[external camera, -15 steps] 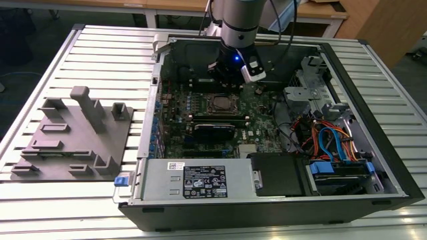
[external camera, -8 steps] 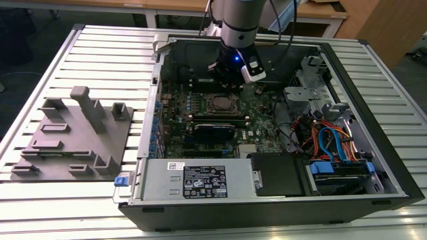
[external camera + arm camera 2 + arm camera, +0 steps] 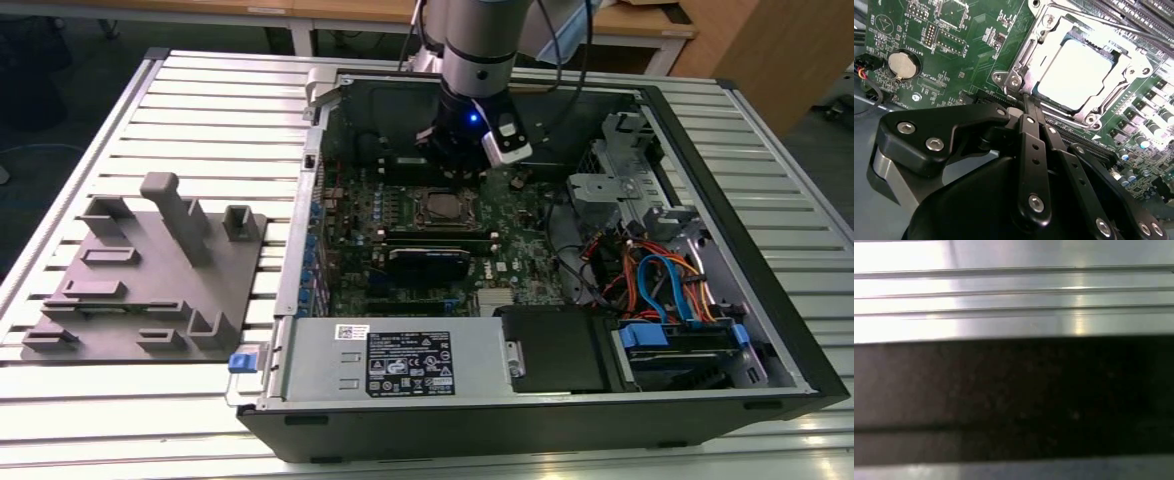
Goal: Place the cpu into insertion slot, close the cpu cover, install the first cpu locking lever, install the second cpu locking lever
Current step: 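Install the first cpu locking lever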
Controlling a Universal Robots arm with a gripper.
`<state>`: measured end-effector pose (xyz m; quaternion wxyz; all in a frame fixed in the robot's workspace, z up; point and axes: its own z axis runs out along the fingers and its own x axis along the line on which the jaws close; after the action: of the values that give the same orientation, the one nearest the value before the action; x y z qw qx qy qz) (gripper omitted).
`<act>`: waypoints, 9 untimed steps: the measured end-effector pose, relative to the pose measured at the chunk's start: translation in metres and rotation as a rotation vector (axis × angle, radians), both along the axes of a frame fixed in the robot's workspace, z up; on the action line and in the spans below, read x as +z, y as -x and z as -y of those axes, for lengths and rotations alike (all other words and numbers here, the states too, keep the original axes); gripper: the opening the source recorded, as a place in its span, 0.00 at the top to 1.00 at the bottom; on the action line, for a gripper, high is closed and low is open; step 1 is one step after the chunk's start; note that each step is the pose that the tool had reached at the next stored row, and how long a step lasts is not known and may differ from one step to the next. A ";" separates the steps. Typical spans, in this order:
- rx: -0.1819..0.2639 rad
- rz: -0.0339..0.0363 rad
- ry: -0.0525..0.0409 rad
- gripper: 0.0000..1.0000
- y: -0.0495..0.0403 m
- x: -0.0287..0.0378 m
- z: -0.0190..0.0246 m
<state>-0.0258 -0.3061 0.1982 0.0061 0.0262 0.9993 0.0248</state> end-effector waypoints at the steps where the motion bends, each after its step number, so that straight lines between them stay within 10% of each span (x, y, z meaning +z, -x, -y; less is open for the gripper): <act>1: 0.000 0.0001 0.0023 0.90 0.0000 -0.0003 -0.0001; 6: 0.000 0.0000 0.0055 0.90 0.0000 -0.0008 -0.0002; 9: 0.000 0.0007 -0.0086 0.90 -0.0001 -0.0017 -0.0005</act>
<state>-0.0257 -0.3056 0.1965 0.0063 0.0262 0.9992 0.0291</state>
